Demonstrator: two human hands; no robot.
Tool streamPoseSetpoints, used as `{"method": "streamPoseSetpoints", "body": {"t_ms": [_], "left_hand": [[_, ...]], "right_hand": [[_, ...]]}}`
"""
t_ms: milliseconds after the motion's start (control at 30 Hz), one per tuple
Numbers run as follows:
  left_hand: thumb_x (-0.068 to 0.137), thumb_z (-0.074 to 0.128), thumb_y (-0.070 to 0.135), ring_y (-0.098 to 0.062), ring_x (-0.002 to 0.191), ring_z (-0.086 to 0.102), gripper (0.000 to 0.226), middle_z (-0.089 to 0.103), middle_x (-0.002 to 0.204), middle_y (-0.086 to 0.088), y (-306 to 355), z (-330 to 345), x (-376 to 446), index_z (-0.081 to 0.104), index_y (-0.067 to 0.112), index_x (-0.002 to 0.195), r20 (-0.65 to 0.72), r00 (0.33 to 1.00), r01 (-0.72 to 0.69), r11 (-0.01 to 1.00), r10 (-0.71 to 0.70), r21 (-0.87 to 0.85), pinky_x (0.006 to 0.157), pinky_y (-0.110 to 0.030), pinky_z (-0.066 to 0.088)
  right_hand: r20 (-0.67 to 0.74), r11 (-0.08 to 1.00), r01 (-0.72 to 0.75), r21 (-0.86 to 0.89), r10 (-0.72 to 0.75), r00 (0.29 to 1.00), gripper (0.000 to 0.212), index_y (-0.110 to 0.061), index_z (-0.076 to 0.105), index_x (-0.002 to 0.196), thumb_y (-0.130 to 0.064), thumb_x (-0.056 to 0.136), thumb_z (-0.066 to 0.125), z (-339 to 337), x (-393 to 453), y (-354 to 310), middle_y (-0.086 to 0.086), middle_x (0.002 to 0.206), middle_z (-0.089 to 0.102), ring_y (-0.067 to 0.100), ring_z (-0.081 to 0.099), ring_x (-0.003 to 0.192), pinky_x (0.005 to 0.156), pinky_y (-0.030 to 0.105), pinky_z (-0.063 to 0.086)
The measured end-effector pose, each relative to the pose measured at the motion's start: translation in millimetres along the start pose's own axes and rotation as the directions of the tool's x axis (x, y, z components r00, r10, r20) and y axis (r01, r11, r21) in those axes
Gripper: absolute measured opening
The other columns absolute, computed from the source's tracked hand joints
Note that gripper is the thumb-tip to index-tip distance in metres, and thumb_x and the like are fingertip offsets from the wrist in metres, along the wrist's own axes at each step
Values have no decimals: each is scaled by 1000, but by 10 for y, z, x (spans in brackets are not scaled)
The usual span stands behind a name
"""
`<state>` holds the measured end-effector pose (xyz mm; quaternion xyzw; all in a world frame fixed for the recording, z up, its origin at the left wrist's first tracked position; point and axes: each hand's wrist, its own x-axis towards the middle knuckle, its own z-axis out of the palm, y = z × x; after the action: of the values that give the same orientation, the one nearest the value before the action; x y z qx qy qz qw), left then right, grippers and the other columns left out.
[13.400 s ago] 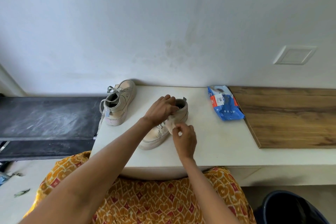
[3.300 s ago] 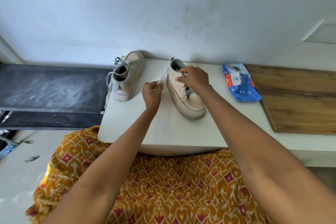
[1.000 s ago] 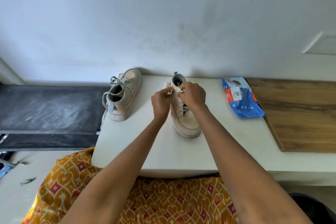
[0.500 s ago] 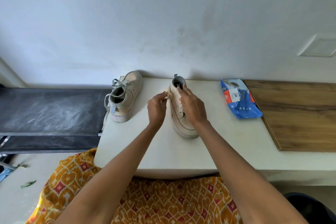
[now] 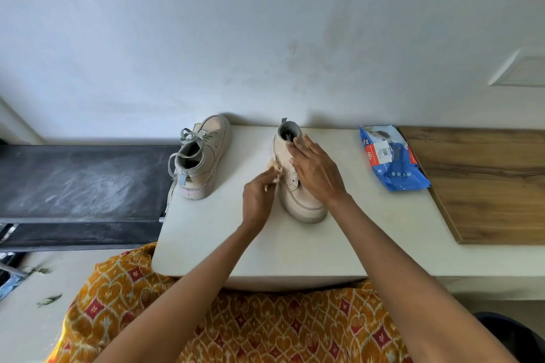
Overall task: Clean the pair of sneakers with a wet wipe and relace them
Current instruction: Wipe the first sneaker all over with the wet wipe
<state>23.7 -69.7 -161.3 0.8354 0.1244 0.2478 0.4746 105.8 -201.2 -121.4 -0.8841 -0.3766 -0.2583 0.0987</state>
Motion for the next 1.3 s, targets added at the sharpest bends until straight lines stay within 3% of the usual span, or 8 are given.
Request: {"method": "streamPoseSetpoints", "body": {"t_ms": [267, 433, 600, 667, 833, 1000, 1133, 1300], "left_hand": [[88, 56, 7, -21, 76, 61, 23, 73, 86, -11, 224, 92, 360, 72, 10, 105, -133, 947, 266, 945, -293, -191, 71, -28, 42], [90, 51, 3, -20, 75, 59, 25, 71, 93, -16, 355, 233, 327, 70, 5, 106, -128, 943, 285, 943, -308, -169, 74, -26, 43], [81, 59, -6, -1, 100, 58, 28, 70, 107, -6, 219, 166, -203, 71, 4, 104, -48, 993, -108, 993, 106, -52, 86, -8, 43], [77, 59, -7, -13, 116, 54, 36, 66, 116, -8, 162, 151, -411, 69, 5, 110, 75, 955, -291, 956, 287, 48, 98, -18, 41], [84, 58, 0, -25, 120, 55, 33, 64, 121, -8, 110, 2, -282, 67, 10, 114, 289, 832, -529, 833, 473, 163, 87, -35, 52], [90, 49, 2, -26, 123, 51, 28, 56, 131, -13, 128, -55, 106, 67, 6, 111, -41, 999, -24, 990, 30, 138, 93, -32, 44], [89, 50, 5, -30, 95, 56, 28, 61, 100, -15, 329, 76, 93, 68, 8, 110, 19, 989, 145, 985, -147, 92, 72, -29, 40], [85, 60, 4, -28, 77, 58, 20, 58, 86, -13, 296, 42, -194, 71, 7, 101, 167, 983, -105, 983, 79, 150, 62, -30, 41]], "right_hand": [[216, 959, -21, 281, -42, 975, 45, -12, 39, 142, -19, 98, 41, -144, 50, 161, 3, 151, 34, 13, 30, 140, 98, 32, 47], [241, 904, -178, 388, 87, 967, 43, -16, 40, 142, -18, 98, 44, -123, 51, 71, -1, 152, 31, 12, 34, 138, 101, 34, 43], [262, 888, -248, 388, 152, 953, 42, -19, 44, 140, -17, 98, 44, -121, 78, 35, -4, 151, 34, 17, 47, 129, 96, 38, 48], [279, 883, -266, 388, 163, 946, 42, -19, 43, 140, -17, 98, 43, -134, 86, 12, -4, 151, 33, 17, 46, 130, 96, 37, 46], [339, 882, -289, 373, 161, 927, 42, -19, 42, 141, -19, 99, 41, -195, 113, 1, -4, 152, 31, 16, 41, 133, 102, 36, 42], [407, 851, -346, 394, 175, 896, 42, -24, 41, 141, -21, 100, 38, -251, 123, 25, -6, 151, 34, 20, 45, 130, 99, 39, 43], [335, 791, -481, 377, 368, 867, 43, -23, 38, 143, -21, 100, 36, -324, -20, 10, 8, 137, 51, 27, 52, 118, 91, 37, 45], [455, 677, -689, 261, 543, 706, 35, -27, 57, 129, -29, 96, 46, -377, -340, 89, 3, 129, 60, 26, 55, 117, 88, 30, 44]]}}
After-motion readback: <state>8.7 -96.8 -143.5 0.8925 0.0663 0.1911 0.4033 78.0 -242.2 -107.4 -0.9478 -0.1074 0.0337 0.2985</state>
